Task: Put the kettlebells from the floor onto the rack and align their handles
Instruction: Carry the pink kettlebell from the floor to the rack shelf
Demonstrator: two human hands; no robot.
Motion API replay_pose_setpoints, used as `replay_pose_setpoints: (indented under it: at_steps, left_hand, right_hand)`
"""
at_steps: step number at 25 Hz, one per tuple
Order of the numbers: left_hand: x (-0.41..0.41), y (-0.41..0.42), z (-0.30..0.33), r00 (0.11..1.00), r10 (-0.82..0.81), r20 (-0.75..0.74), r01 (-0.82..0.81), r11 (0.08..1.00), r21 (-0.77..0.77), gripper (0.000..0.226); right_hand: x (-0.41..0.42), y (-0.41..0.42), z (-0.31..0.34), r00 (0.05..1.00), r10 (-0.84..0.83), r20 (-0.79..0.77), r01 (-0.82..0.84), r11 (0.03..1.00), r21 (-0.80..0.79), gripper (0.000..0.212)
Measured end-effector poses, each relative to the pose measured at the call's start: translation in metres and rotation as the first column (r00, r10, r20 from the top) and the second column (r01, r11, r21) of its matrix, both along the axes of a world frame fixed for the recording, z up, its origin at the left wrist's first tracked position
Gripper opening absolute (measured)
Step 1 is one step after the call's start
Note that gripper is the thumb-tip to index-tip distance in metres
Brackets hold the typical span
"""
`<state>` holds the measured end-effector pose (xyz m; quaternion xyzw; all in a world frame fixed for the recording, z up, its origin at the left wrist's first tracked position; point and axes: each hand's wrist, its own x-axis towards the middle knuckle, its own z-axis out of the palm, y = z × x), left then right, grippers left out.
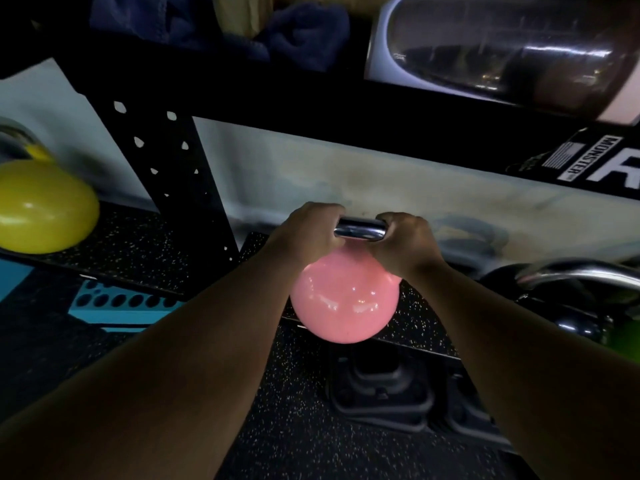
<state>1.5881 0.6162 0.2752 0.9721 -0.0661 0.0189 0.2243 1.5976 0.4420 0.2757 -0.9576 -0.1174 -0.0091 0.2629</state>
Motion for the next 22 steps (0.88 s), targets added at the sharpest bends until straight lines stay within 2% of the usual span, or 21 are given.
replay_pose_setpoints:
  at_steps: [3, 6, 7, 9, 11, 12, 14, 18, 22]
  left_hand:
    - [0.001, 0.0, -0.001, 1.0, -0.023, 0.018, 0.024, 0.999, -0.029, 0.017]
    - [-0.003, -0.002, -0.002, 0.999, 0.019, 0.032, -0.017, 0.999, -0.051, 0.024]
    - [-0.005, -0.002, -0.001, 0.999, 0.029, 0.031, -0.027, 0.997, -0.077, 0.032]
    - [-0.009, 0.0, 0.001, 0.999, 0.027, 0.026, -0.023, 0.992, -0.128, 0.057]
    - [-0.02, 0.008, 0.003, 0.999, 0.019, 0.038, -0.014, 0.993, -0.113, 0.078]
    - [-0.028, 0.016, 0.004, 0.998, 0.03, 0.046, -0.026, 0.995, -0.094, 0.082]
    - [-0.049, 0.037, 0.007, 0.997, 0.067, 0.045, -0.065, 0.997, -0.05, 0.08]
    - [-0.122, 0.099, 0.006, 0.979, 0.204, 0.0, -0.203, 0.972, 0.123, 0.06]
    - [-0.223, 0.16, 0.002, 0.908, 0.414, -0.057, -0.405, 0.906, 0.124, 0.053]
  right_hand:
    - [0.002, -0.002, -0.005, 1.0, 0.005, 0.019, -0.005, 1.0, 0.012, 0.009]
    - [0.002, -0.004, -0.003, 0.999, 0.026, -0.021, -0.027, 0.999, -0.027, 0.012]
    - [0.003, -0.006, 0.0, 0.997, 0.046, -0.056, -0.047, 0.999, -0.019, 0.019]
    - [0.002, -0.008, 0.009, 0.986, 0.142, -0.081, -0.145, 0.989, -0.03, 0.046]
    - [-0.001, -0.007, 0.021, 0.96, 0.281, -0.007, -0.279, 0.948, -0.153, 0.072]
    - [-0.004, -0.002, 0.028, 0.943, 0.332, 0.031, -0.322, 0.93, -0.175, 0.078]
    - [-0.011, 0.013, 0.041, 0.919, 0.39, 0.055, -0.379, 0.914, -0.146, 0.076]
    - [-0.036, 0.064, 0.046, 0.814, 0.574, 0.087, -0.549, 0.81, -0.206, 0.052]
    - [-0.088, 0.129, 0.037, 0.689, 0.723, 0.057, -0.689, 0.677, -0.257, 0.04]
